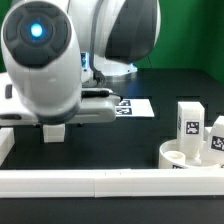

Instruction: Assemble stool

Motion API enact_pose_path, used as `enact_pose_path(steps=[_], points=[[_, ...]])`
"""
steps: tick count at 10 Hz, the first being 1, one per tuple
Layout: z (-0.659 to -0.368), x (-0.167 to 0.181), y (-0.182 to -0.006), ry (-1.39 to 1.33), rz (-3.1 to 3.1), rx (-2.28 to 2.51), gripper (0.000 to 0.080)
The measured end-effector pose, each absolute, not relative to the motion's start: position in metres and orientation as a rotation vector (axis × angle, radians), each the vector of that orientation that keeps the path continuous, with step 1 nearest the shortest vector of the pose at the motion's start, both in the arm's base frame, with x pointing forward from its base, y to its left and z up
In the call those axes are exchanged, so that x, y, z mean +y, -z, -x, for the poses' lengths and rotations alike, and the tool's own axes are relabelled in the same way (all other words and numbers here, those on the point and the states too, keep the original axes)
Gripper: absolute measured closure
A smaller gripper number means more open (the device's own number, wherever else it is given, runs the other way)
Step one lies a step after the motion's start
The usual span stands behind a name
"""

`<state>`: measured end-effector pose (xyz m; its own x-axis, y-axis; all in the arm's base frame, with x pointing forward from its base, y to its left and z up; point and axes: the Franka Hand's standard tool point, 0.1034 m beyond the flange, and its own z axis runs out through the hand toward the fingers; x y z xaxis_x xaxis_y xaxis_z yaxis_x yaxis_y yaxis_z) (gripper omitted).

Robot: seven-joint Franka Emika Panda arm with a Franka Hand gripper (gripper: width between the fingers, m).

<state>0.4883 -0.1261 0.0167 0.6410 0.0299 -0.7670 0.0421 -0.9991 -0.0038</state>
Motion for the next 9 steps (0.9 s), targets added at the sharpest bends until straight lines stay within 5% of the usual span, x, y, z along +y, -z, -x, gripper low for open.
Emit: enact_pose_path(steps=[3,4,5,6,9], points=[[-0.4836,-0.1276,-0.0059,1.323,-2.828,0.064,0.015],[-0.4814,-0.1279,-0.0048,1.328,-2.827,0.064,0.0269],[-0.4811,-0.1291,-0.0047,1.33,-2.829,0.068,0.0269],[-0.481,-0.1297,-0.0048,1.33,-2.83,0.068,0.0452],[-0.4861,-0.1202,-0.012,1.327,-2.823,0.056,0.0469]])
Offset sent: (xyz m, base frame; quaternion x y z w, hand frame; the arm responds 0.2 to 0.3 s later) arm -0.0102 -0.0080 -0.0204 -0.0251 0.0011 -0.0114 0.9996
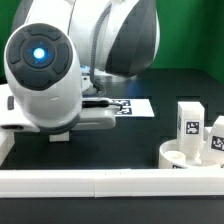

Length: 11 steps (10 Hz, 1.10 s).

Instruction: Assemble stool

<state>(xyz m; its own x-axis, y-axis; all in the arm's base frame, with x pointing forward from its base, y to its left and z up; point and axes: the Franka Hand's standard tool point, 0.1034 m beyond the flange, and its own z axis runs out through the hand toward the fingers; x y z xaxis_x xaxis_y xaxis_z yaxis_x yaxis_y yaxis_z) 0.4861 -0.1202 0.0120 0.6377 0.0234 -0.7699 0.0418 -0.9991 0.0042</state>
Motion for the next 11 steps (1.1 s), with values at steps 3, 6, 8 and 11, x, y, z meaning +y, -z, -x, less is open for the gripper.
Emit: enact_pose_path(steps=[3,6,8,11], points=[[-0.518,-0.081,-0.057,1.311,-2.795,-0.019,0.0469],[-0.536,-0.074,-0.072,1.267,-2.8,-0.025,0.0468],[-0.543,-0.075,-0.07,1.211,-2.82,-0.02,0.0468],[-0.563,-0.066,-0.083,0.922,-2.923,-0.024,0.0468]])
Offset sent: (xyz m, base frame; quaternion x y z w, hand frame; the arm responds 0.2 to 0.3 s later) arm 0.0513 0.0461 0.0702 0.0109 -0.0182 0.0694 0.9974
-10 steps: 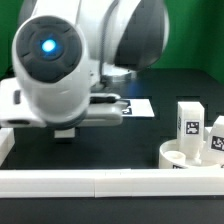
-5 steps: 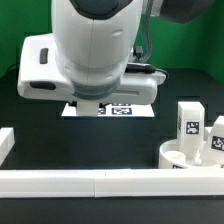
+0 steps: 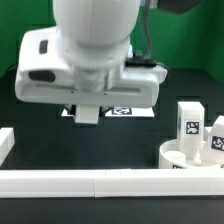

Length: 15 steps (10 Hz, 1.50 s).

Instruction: Assemble stool

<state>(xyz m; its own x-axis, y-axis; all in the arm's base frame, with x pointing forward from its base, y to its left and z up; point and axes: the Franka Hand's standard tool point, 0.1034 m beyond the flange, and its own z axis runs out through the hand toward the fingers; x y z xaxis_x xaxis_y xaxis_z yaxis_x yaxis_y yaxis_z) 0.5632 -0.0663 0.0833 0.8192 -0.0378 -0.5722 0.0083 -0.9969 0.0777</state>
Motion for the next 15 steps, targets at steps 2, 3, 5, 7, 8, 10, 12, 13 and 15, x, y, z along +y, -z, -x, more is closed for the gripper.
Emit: enact_pose_path(steps=[2,3,5,7,8,10,12,13,15], points=[[-0.594,-0.051,-0.107,0.678,-2.994,-0.049,0.0468],[-0.604,-0.051,-0.111,0.564,-3.017,-0.04,0.0468],[-0.608,-0.052,-0.107,0.328,-3.049,-0.034,0.0468],[-0.618,-0.051,-0.107,0.089,-3.066,-0.051,0.0468],[-0.62,-0.04,-0.107,-0.038,-3.113,-0.168,0.0468],[-0.642,-0.023,-0.112,-0.349,-3.142,-0.293,0.0468],[-0.647,-0.024,-0.113,-0.541,-3.093,-0.291,0.0468],[-0.647,-0.026,-0.113,-0.653,-3.054,-0.287,0.0468],[-0.645,-0.02,-0.111,-0.668,-3.055,-0.326,0.0468]])
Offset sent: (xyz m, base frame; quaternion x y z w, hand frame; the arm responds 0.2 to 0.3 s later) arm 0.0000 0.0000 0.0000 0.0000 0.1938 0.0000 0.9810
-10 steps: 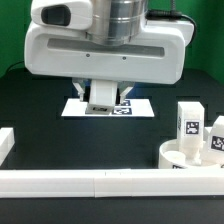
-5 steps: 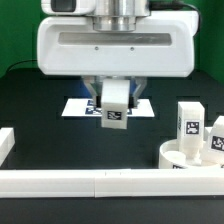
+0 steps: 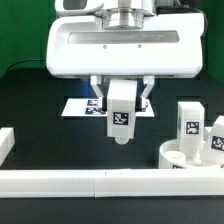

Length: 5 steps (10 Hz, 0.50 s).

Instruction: Assemble stool

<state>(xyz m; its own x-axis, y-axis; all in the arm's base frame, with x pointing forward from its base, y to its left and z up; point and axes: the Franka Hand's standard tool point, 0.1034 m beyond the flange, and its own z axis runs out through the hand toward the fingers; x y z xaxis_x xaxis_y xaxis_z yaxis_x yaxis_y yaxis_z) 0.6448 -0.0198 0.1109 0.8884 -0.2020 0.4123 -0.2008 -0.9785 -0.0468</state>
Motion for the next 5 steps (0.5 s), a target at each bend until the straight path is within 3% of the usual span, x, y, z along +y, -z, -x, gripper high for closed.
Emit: enact_pose_path(steps=[3,5], points=[[-0.643,0.033,-0.109,0.676,3.009,0.324,0.0468],[-0.647,0.029,-0.108,0.739,3.005,0.316,0.0468]])
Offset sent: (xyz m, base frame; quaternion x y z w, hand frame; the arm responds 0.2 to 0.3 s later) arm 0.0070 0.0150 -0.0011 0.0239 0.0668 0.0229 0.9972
